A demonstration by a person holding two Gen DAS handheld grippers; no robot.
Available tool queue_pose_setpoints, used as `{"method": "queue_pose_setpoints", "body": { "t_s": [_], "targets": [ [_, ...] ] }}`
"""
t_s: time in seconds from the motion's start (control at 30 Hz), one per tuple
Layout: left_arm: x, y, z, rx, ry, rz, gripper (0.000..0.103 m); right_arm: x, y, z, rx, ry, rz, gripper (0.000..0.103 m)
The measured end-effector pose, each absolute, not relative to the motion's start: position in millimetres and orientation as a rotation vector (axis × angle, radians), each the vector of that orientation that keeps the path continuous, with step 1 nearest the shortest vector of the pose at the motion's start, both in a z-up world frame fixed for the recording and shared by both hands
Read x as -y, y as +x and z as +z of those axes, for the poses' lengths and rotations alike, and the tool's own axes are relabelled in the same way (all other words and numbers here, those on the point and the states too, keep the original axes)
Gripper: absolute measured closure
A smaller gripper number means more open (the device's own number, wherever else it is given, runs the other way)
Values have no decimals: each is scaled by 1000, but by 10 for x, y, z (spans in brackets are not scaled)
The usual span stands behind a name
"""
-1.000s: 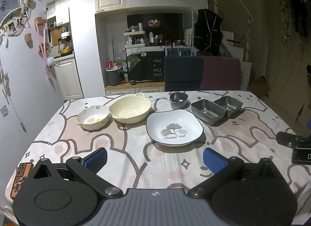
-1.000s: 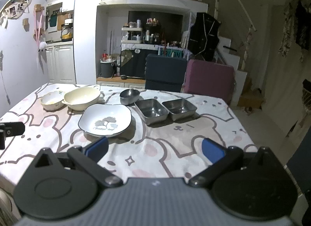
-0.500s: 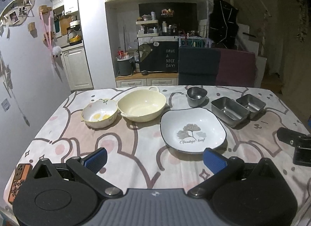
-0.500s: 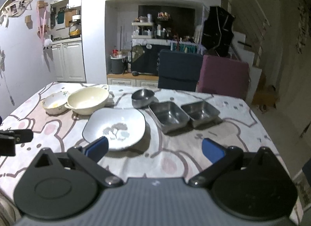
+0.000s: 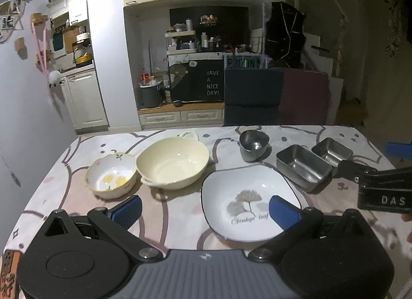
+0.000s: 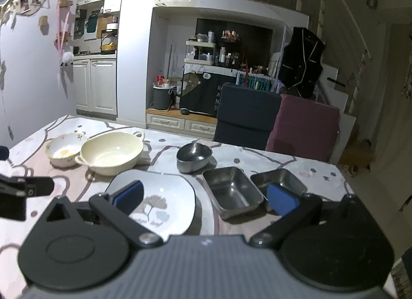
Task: Organize plates and bowls
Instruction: 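Move both grippers toward the rim of the white ginkgo plate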
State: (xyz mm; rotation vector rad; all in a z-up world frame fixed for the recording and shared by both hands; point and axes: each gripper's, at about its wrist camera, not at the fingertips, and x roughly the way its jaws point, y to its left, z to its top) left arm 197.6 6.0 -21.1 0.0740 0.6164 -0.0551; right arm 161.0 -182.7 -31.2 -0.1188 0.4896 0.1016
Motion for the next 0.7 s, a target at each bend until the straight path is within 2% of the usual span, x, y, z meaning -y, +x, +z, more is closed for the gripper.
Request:
{"method": "queue_pose_setpoints", "body": {
  "t_s": [0.3,0.7],
  "targets": [
    [-224,2581,-265,-622,-23,-3,0,1872,2268,-356,-497,-49,172,0],
    [-399,3182,-687,-762,-186,-18,0,1993,2929,-780,-691,147,314,0]
  ]
}}
